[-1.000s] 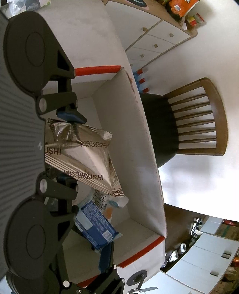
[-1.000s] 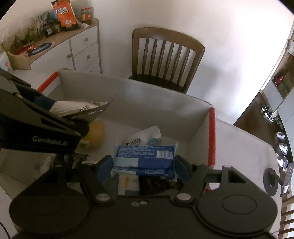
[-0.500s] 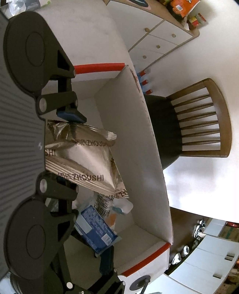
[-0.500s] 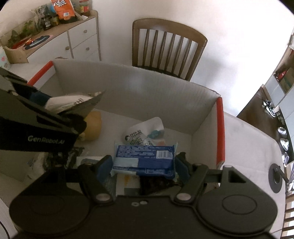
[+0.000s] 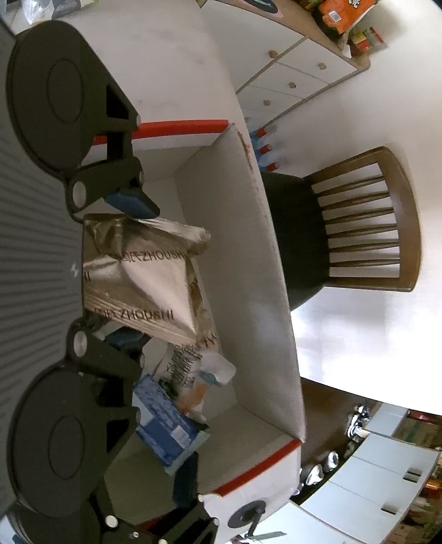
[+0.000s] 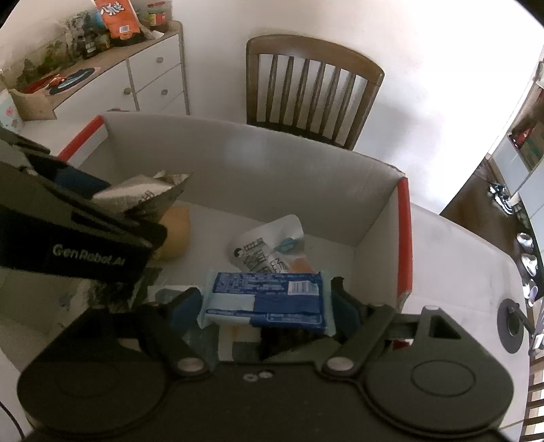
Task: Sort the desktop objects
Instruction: 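Lower both tools into the red box and open both grippers to drop the items, then withdraw both open tools from the red box back toward the table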
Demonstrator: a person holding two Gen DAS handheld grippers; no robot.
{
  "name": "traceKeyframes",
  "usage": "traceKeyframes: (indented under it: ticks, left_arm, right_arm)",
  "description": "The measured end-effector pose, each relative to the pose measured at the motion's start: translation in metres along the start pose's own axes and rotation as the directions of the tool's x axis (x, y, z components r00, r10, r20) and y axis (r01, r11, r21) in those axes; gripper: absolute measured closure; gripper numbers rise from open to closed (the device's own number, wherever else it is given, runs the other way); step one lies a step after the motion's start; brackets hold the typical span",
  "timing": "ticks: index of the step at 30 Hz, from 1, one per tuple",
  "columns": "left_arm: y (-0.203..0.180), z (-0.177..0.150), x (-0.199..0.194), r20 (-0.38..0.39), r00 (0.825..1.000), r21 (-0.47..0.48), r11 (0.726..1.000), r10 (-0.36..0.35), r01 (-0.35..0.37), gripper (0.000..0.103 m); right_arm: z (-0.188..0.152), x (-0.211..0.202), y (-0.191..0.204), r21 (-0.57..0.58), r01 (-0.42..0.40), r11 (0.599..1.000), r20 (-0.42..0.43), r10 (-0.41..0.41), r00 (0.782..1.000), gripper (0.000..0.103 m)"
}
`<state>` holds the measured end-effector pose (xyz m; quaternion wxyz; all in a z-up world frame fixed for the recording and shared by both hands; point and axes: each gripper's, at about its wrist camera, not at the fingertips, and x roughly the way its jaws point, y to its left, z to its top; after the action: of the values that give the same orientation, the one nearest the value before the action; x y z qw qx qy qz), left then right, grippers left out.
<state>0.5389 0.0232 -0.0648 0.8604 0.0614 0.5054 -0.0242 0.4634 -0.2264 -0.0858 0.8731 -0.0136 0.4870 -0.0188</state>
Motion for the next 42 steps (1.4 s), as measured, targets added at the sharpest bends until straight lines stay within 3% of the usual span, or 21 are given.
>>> traceKeyframes:
  ticks: [18,42]
  left_arm:
    - [-0.01,-0.006,-0.044,0.04,0.999,0.029,0.999,-0.025,0.024,0.037]
    - [-0.016,-0.048,-0.135,0.146,0.987,0.03,0.998,-0.066,0.062,0.037]
  right_arm:
    - [-0.005,-0.042,-0.006,0.012,-0.029,1.0,0.049,0.028,0.998,0.019]
    - [-0.028,-0.129,0.0,-0.015,-0.043,0.999,0.138,0.045,0.989,0.019]
